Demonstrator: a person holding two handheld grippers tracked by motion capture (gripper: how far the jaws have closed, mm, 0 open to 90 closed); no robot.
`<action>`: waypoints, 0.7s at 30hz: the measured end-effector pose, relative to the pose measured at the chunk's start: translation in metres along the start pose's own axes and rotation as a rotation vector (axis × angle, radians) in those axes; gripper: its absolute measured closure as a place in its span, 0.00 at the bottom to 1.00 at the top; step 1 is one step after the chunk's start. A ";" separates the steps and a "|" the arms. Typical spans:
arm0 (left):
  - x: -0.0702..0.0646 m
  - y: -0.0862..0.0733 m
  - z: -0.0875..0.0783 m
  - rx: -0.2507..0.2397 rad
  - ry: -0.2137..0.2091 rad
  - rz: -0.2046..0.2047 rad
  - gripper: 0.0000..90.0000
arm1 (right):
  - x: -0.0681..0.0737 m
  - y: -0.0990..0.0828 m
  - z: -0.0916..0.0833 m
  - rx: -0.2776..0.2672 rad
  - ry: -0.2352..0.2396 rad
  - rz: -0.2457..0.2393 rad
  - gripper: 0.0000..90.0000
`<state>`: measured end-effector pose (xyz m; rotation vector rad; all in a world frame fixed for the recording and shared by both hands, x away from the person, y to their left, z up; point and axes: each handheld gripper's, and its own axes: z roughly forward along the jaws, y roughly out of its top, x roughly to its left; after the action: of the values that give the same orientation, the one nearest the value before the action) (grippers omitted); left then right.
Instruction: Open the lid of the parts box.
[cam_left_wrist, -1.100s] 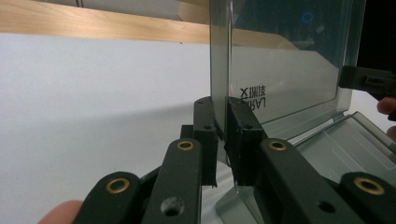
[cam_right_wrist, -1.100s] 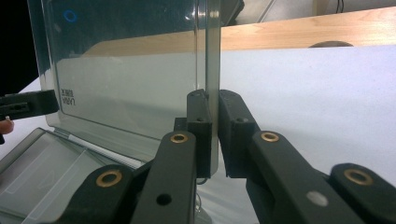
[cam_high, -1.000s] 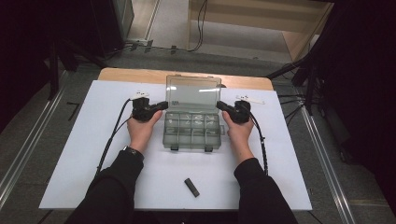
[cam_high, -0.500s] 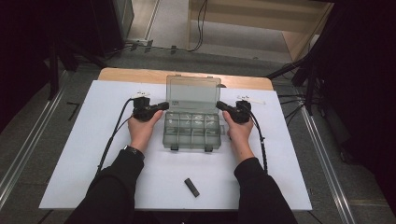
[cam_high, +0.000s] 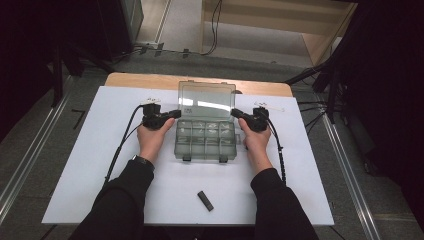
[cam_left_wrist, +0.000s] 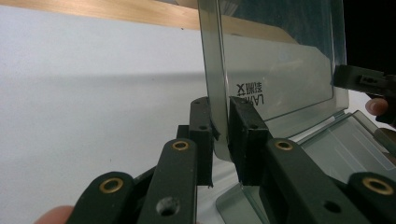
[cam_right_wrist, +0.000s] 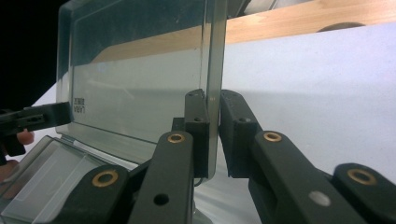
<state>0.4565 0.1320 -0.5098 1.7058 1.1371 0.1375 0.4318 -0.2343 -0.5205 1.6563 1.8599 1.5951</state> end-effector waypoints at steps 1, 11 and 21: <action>0.000 0.000 0.000 0.002 0.000 -0.002 0.87 | -0.001 0.000 0.000 0.003 0.003 0.001 0.89; -0.001 0.000 0.002 0.023 0.007 0.002 0.83 | -0.002 0.000 0.002 0.024 0.002 0.020 0.88; -0.002 0.000 0.003 0.043 0.015 0.016 0.79 | -0.003 0.000 0.002 0.039 0.004 0.028 0.87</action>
<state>0.4570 0.1280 -0.5106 1.7548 1.1454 0.1370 0.4348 -0.2355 -0.5230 1.7042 1.8899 1.5836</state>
